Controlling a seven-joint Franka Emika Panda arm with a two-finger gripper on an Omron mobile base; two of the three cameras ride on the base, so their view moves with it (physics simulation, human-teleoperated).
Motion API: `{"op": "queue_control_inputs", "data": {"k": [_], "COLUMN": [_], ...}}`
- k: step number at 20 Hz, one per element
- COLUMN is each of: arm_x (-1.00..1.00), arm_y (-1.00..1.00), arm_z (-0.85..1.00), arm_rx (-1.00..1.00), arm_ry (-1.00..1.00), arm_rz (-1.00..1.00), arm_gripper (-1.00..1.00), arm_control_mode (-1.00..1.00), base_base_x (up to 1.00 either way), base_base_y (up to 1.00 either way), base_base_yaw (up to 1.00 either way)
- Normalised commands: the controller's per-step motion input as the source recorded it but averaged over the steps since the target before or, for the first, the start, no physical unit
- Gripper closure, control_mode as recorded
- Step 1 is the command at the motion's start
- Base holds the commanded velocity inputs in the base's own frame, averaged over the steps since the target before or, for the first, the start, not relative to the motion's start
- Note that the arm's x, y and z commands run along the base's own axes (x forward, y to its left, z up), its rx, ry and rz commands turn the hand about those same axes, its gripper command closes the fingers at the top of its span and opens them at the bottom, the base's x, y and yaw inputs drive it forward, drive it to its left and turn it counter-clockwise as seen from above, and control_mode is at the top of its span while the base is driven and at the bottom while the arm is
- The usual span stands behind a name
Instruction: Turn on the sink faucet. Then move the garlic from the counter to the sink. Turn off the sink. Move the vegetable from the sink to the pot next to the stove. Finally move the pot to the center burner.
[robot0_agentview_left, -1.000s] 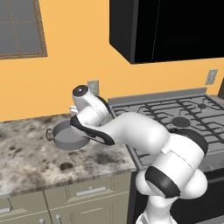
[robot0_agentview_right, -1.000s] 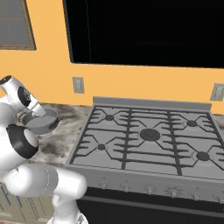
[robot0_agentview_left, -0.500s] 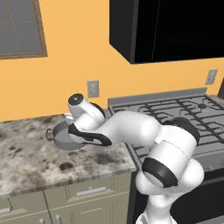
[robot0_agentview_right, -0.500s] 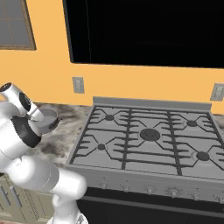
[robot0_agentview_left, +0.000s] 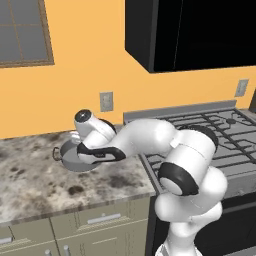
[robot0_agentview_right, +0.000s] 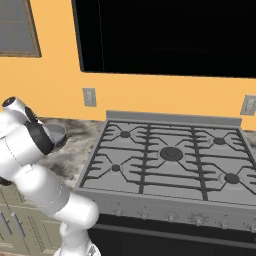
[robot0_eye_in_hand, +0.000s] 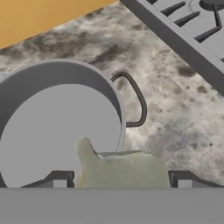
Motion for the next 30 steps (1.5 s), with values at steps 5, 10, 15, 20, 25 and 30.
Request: {"op": "queue_control_inputs", "data": {"k": [5,10,15,20,25,30], "arm_x": [0.25,0.08,0.06,0.12,0.03,0.0], "arm_y": [0.18,0.1,0.02,0.0,0.01,0.0], "arm_z": [-0.09,-0.21,-0.26,-0.25,-0.08,0.01], "arm_rx": [0.0,-0.02,0.0,0.0,0.0,0.0], "arm_ry": [0.06,0.09,0.01,0.0,0.0,0.0], "arm_rz": [0.01,0.0,0.0,0.0,0.0,0.0], "arm_gripper": [1.0,1.0,1.0,-1.0,-1.0,-1.0], "arm_control_mode": [-1.0,-1.0,-1.0,-1.0,-1.0,-1.0], "base_base_x": [0.0,0.0,0.0,0.0,0.0,0.0], "base_base_y": [0.0,0.0,0.0,0.0,0.0,0.0], "base_base_yaw": [0.0,0.0,0.0,0.0,0.0,0.0]}}
